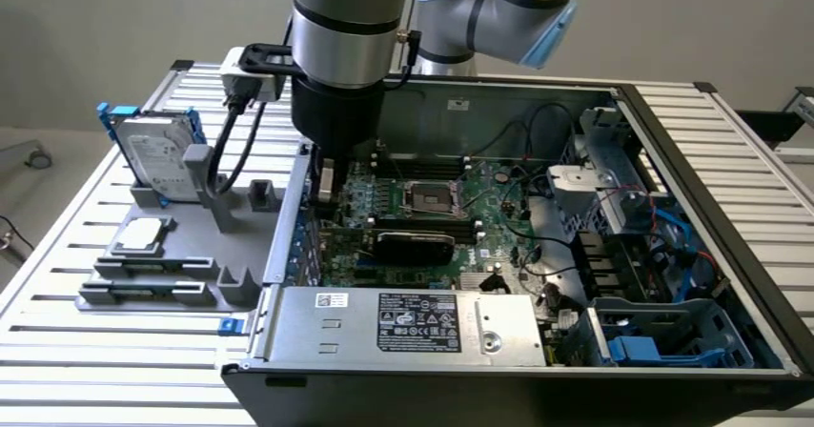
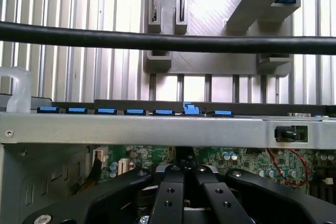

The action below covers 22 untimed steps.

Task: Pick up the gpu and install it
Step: 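Press down on the gpu until it lock into place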

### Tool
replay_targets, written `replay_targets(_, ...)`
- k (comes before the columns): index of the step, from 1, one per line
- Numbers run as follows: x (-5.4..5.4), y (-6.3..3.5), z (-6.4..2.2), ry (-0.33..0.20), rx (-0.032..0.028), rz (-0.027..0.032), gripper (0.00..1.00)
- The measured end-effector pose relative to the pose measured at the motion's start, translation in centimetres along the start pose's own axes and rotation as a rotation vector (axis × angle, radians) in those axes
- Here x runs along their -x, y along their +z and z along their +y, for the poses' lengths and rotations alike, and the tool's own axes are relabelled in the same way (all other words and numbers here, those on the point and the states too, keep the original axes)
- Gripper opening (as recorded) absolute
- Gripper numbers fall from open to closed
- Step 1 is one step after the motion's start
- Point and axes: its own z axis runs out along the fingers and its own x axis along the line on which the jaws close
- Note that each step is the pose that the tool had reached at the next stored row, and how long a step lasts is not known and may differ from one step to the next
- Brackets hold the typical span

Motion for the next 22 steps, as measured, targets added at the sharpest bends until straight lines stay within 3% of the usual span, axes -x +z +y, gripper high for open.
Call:
replay_targets(15,0.08,-0.72,0.14,0.001,0.0051,0.0053,0.11)
replay_targets(20,0.34,-0.48,0.09,0.0,0.004,0.0061,0.11)
replay_targets(22,0.53,-0.29,0.05,-0.001,0.0008,0.0064,0.11)
